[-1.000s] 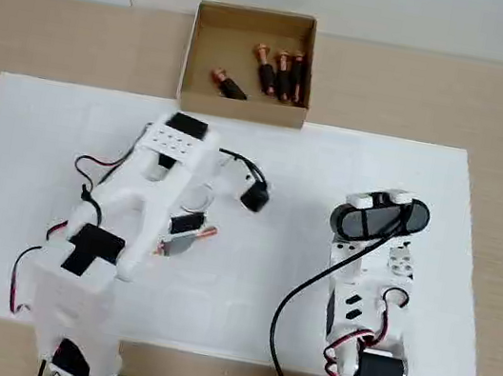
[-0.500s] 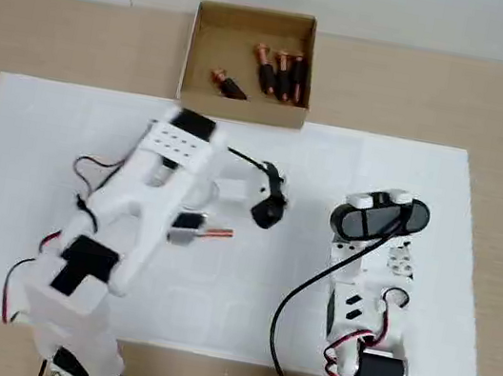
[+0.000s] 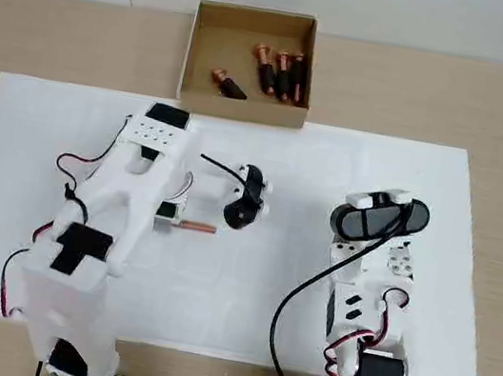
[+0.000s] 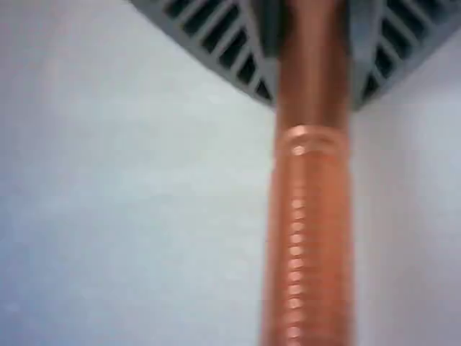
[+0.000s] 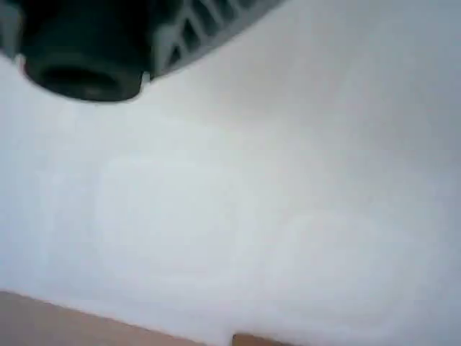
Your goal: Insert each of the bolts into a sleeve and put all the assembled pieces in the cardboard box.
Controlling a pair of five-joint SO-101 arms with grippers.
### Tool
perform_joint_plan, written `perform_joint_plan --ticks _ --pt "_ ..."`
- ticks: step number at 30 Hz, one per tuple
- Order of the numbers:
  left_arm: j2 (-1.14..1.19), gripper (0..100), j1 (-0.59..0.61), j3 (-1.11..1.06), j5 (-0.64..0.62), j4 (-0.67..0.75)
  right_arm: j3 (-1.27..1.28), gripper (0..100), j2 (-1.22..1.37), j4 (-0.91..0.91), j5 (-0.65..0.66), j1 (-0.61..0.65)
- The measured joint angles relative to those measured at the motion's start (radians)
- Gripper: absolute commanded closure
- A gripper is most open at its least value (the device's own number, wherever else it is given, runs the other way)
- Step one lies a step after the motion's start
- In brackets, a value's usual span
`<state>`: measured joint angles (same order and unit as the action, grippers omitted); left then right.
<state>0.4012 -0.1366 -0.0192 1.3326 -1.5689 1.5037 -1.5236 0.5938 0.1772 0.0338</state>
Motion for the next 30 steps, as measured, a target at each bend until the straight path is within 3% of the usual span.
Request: perform_joint_plan --ticks 8,19,24,30 --pt "0.121 99 0.0 0.229 0.0 0.028 0.0 99.5 0.0 0.0 0.0 0.0" --pt "0.262 99 0.0 0.396 0.0 -0.109 0.0 99.5 0.0 0.0 0.0 0.0" --pt "0.27 88 0.0 0.431 0.0 -0.149 0.0 99.5 0.0 0.0 0.0 0.002" --pt "0.27 87 0.0 0.488 -0.003 -0.158 0.0 99.5 0.0 0.0 0.0 0.002"
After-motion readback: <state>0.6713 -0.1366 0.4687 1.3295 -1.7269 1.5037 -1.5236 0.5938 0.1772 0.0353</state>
